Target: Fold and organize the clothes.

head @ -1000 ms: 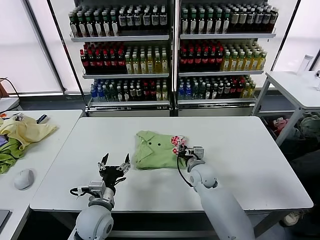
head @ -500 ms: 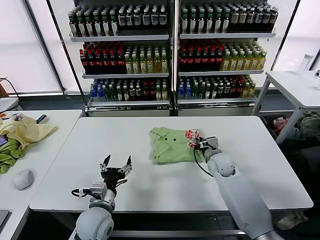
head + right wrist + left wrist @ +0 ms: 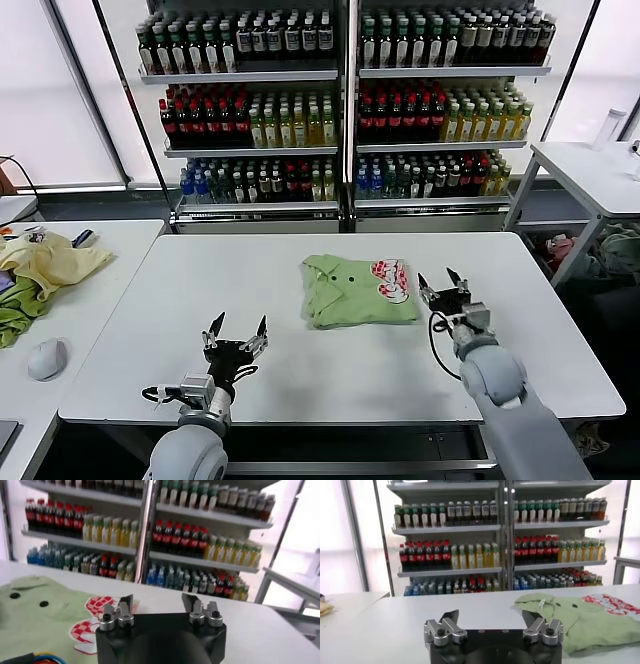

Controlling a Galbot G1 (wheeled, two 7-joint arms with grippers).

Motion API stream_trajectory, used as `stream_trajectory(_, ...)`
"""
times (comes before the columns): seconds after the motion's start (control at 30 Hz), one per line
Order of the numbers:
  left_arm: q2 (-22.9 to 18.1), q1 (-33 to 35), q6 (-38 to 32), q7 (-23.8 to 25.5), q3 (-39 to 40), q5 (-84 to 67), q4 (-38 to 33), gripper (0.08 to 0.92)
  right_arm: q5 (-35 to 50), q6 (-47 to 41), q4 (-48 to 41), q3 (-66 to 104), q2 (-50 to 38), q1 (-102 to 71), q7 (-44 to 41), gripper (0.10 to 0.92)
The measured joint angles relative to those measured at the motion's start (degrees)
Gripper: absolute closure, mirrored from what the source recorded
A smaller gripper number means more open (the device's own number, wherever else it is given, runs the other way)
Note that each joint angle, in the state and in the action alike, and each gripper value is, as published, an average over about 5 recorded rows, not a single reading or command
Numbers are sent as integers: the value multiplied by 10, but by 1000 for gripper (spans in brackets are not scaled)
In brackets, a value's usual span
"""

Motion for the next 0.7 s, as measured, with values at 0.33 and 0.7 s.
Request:
stream_trajectory(0.33, -11, 38, -13, 20, -6, 18, -35, 177, -9, 49, 138, 96, 4, -165, -8, 203)
stream_trajectory(0.7, -18, 83, -20, 36, -15, 39, -73, 177, -18, 66, 212, 135, 9, -242, 12, 203)
